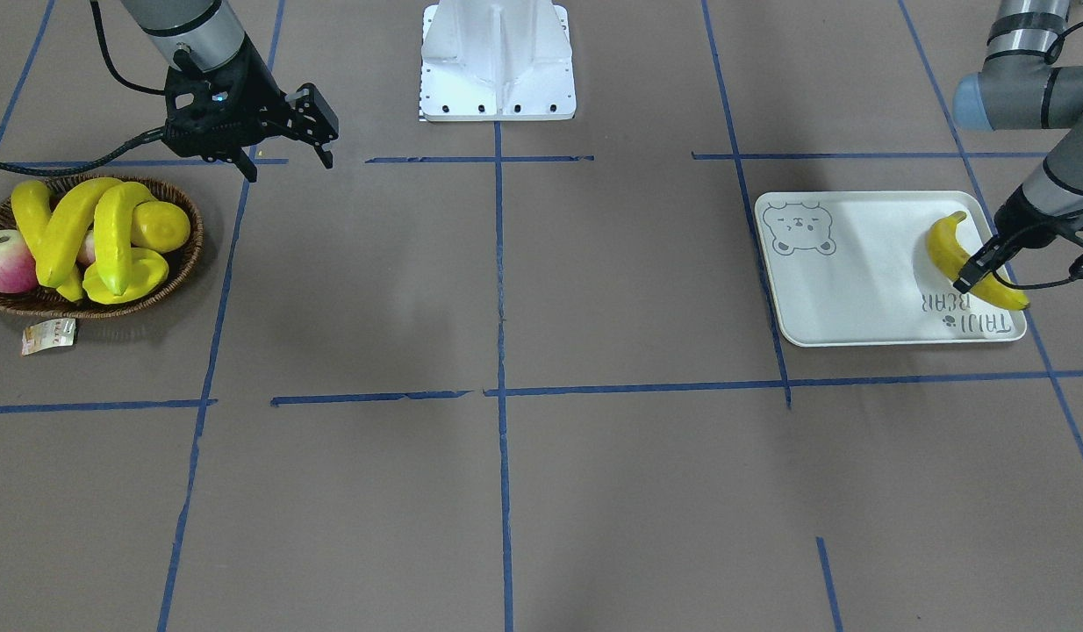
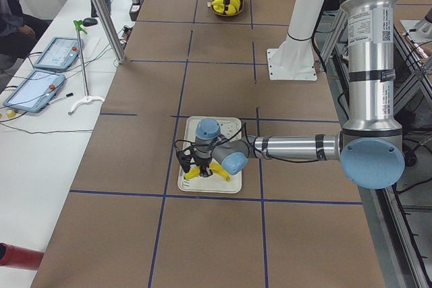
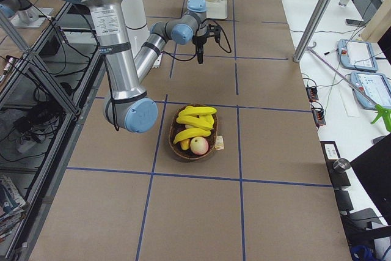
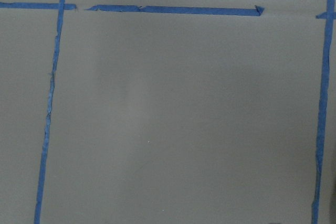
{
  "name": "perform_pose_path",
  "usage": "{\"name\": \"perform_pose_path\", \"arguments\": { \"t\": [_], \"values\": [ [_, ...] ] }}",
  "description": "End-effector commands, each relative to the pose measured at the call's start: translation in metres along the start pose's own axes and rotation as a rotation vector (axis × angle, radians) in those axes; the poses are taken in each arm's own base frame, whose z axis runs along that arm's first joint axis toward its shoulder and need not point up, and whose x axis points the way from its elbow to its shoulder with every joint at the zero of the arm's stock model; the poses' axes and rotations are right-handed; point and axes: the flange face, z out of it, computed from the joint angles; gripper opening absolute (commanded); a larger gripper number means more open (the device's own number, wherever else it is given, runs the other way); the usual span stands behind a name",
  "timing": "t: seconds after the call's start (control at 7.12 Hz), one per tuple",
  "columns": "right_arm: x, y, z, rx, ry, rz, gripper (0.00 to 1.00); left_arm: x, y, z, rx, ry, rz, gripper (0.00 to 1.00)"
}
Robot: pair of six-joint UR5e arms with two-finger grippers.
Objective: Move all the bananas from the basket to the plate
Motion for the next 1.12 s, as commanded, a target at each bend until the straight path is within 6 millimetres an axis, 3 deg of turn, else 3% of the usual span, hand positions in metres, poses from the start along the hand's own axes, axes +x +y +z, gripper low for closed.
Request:
{"name": "perform_pose_path", "arguments": {
  "t": [0.0,0.14,0.28,0.42,0.7,0.84,0.98],
  "values": [
    [0.001,0.000,0.000,0.000,0.001,0.001,1.00,0.007,-0.003,-0.006,0.001,0.021,0.017,1.00],
    [0.001,-0.002,-0.005,0.010,-0.004,0.002,1.00,0.003,-0.013,-0.028,-0.088,0.088,0.046,1.00],
    [0.005,-0.002,-0.009,0.010,-0.006,0.007,1.00,0.005,-0.024,-0.065,-0.143,0.180,0.048,1.00],
    [0.017,-0.001,-0.011,0.006,0.002,-0.009,1.00,0.028,-0.012,-0.087,-0.132,0.226,0.114,1.00],
    [0.064,0.020,-0.014,-0.012,0.050,-0.096,1.00,0.068,0.016,-0.103,-0.136,0.278,0.290,1.00],
    [0.090,0.030,-0.013,-0.023,0.082,-0.117,1.00,0.097,0.040,-0.099,-0.167,0.298,0.356,1.00],
    [0.123,0.035,-0.012,-0.017,0.098,-0.167,1.00,0.109,0.048,-0.094,-0.178,0.302,0.379,1.00]
  ]
}}
